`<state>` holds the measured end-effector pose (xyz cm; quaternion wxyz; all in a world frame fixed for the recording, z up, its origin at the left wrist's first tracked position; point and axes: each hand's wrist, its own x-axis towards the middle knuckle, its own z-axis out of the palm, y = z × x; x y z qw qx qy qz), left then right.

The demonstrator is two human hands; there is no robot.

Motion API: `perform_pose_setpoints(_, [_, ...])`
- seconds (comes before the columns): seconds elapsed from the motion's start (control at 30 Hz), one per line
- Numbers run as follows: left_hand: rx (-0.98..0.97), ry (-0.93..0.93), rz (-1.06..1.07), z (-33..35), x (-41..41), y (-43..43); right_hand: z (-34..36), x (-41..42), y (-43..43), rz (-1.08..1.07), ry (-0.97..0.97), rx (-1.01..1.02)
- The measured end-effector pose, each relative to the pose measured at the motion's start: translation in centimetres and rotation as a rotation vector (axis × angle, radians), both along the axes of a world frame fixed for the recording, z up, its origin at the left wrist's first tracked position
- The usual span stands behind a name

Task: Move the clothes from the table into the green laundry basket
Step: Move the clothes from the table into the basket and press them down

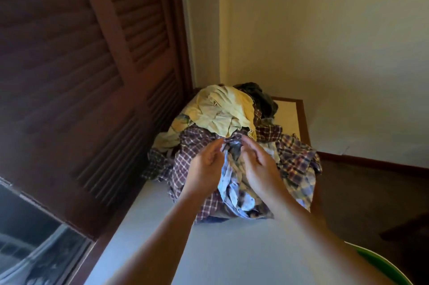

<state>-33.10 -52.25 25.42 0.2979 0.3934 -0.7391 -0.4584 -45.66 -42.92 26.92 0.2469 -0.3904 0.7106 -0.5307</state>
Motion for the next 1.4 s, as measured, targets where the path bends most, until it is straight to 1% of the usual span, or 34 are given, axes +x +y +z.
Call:
perform_pose_setpoints(0.07, [0.000,0.019,0.015,0.0,-0.1,-2.9,0.9,-1.1,-3.4,0.065,0.134,0.091])
perform_pose_setpoints(0.13, [0.012,0.018,0.021,0.1,-0.1,-5.7,1.2,-2.6,-7.4,0.107,0.341,0.230])
perform_pose_setpoints(0.23, [0.006,0.008,0.025,0.0,-0.6,-9.5,1.5,-4.9,-13.7,0.043,0.599,0.367])
perform_pose_setpoints(0.3, [-0.011,-0.013,0.019,-0.2,-1.1,-11.6,1.3,-6.2,-17.4,-0.012,0.707,0.424])
perform_pose_setpoints(0.37, [-0.015,-0.031,-0.009,-0.4,-1.7,-13.5,1.0,-7.1,-20.5,-0.025,0.770,0.480])
perform_pose_setpoints(0.43, [0.011,-0.034,-0.030,-0.6,-2.2,-14.9,0.8,-7.6,-22.7,-0.006,0.791,0.517])
perform_pose_setpoints(0.6, [0.079,-0.001,-0.023,-2.2,-2.6,-17.8,-1.4,-8.0,-25.4,0.020,0.722,0.678])
perform_pose_setpoints(0.67, [0.070,-0.015,-0.011,-2.9,-2.6,-18.7,-2.3,-8.4,-25.2,0.026,0.772,0.640])
perform_pose_setpoints(0.73, [0.052,0.003,0.025,-3.6,-2.7,-19.5,-2.9,-8.6,-24.9,0.022,0.863,0.502])
perform_pose_setpoints(0.77, [0.045,0.023,0.050,-4.0,-2.7,-19.6,-3.0,-8.4,-24.4,0.015,0.865,0.401])
perform_pose_setpoints(0.83, [0.008,0.036,0.111,-4.7,-2.8,-20.1,-3.2,-8.0,-23.0,0.047,0.766,0.190])
perform_pose_setpoints(0.9, [-0.015,-0.034,0.161,-5.3,-2.9,-20.8,-3.0,-7.3,-21.0,0.141,0.576,0.010])
perform_pose_setpoints(0.97, [-0.050,-0.163,0.165,-5.7,-3.2,-21.5,-2.0,-6.4,-18.7,0.260,0.314,-0.081])
perform_pose_setpoints(1.03, [-0.118,-0.217,0.089,-6.1,-3.3,-21.9,-1.4,-5.9,-16.7,0.318,0.056,-0.119])
perform_pose_setpoints(1.07, [-0.136,-0.186,0.047,-6.1,-3.2,-21.6,-1.3,-5.8,-16.0,0.328,-0.027,-0.143])
perform_pose_setpoints(1.13, [-0.034,0.005,0.028,-5.1,-2.9,-20.0,-1.7,-5.9,-14.8,0.345,-0.100,-0.152])
perform_pose_setpoints(1.2, [0.130,0.240,0.038,-3.4,-2.0,-17.9,-2.1,-6.0,-13.5,0.325,-0.094,-0.134])
perform_pose_setpoints(1.27, [0.231,0.420,0.014,-1.3,-1.2,-15.6,-2.3,-5.7,-12.4,0.305,-0.092,-0.139])
perform_pose_setpoints(1.33, [0.257,0.496,-0.048,0.6,-0.7,-13.4,-2.2,-5.2,-11.5,0.317,-0.133,-0.187])
perform_pose_setpoints(1.4, [0.364,0.577,-0.095,1.7,-0.8,-11.3,-1.8,-4.9,-10.5,0.369,-0.114,-0.184])
